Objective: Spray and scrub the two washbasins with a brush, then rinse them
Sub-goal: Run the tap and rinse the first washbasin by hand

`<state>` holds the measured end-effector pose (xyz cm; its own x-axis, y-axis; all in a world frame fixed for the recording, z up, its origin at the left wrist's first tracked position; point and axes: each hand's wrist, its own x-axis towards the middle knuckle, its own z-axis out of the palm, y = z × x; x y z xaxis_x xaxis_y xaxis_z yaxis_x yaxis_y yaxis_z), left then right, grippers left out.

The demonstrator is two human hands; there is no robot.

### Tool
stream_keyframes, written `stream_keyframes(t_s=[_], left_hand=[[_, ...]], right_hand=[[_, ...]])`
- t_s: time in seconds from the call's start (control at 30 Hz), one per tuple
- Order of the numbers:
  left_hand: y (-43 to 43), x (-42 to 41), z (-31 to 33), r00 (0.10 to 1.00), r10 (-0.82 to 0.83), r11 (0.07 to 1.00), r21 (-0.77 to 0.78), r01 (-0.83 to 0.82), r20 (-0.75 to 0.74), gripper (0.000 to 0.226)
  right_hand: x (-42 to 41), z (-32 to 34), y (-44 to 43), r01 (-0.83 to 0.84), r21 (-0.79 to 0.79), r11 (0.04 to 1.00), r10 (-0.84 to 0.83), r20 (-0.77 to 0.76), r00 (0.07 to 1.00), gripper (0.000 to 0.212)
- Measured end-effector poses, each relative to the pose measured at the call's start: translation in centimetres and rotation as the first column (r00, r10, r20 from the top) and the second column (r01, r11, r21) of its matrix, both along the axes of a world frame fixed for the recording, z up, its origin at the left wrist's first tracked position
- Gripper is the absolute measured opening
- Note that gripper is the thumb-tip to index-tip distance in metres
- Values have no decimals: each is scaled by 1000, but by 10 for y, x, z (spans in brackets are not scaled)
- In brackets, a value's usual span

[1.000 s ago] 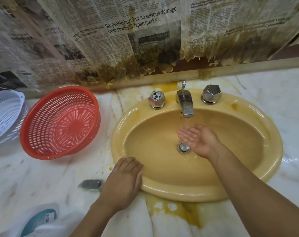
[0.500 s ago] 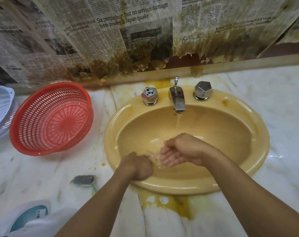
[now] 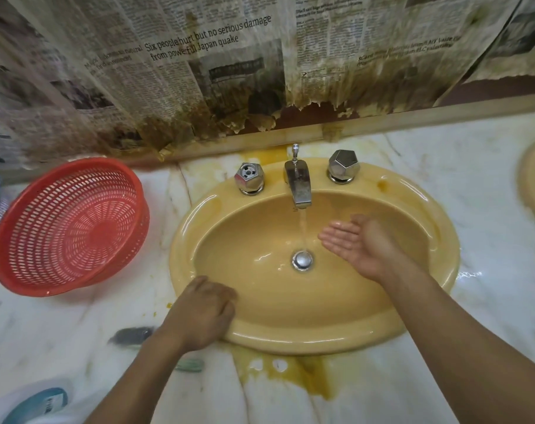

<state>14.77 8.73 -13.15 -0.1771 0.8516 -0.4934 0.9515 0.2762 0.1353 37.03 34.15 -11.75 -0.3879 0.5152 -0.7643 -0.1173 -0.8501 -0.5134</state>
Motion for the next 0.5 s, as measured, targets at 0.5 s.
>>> stream_keyframes(t_s=[0.5], left_hand=[[23,33,1,987,102,974,-191,-124,-121,63]], right_hand=[[-30,32,-18,-286,-65,956,269,-194,943,36]])
